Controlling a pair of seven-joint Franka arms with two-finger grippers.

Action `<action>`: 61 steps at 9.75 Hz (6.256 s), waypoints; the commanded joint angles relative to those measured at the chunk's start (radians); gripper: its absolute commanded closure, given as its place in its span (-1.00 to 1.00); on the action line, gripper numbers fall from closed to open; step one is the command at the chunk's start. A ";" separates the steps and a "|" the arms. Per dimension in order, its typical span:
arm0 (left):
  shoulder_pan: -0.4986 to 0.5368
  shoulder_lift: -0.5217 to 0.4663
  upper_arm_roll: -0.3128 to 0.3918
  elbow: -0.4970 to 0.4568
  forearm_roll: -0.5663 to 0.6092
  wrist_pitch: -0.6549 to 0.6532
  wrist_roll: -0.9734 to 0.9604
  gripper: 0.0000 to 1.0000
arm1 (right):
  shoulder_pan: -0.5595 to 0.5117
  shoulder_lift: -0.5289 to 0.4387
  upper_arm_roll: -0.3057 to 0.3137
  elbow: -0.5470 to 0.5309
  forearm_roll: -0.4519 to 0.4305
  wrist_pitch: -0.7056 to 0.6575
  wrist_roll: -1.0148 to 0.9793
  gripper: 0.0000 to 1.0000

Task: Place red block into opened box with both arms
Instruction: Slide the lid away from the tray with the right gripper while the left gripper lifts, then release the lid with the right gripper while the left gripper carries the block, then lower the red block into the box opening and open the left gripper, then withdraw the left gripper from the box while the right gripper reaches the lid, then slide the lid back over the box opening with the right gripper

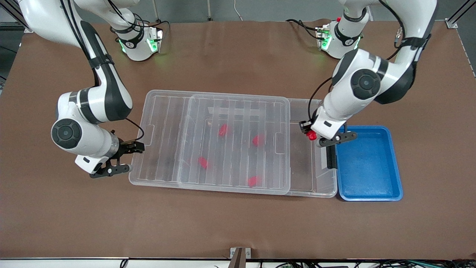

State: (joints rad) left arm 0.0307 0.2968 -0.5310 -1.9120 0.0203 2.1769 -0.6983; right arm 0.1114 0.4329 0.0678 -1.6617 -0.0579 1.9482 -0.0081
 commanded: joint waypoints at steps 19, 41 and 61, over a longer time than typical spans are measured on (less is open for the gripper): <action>0.003 0.257 -0.047 -0.051 0.547 0.189 -0.400 -1.00 | -0.124 -0.415 -0.189 0.215 0.089 -0.522 0.049 -1.00; 0.382 -0.045 -0.267 0.588 0.370 -0.600 0.429 -1.00 | -0.115 -0.288 -0.168 0.097 0.110 -0.357 -0.227 0.97; -0.058 -0.438 0.437 0.344 -0.002 -0.753 0.731 -1.00 | 0.020 -0.039 0.040 -0.092 0.369 0.009 -0.030 0.94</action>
State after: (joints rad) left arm -0.0280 -0.1354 -0.0885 -1.5304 0.0113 1.4307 0.0320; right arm 0.1169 0.3591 0.1031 -1.7976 0.2921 1.9570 -0.0742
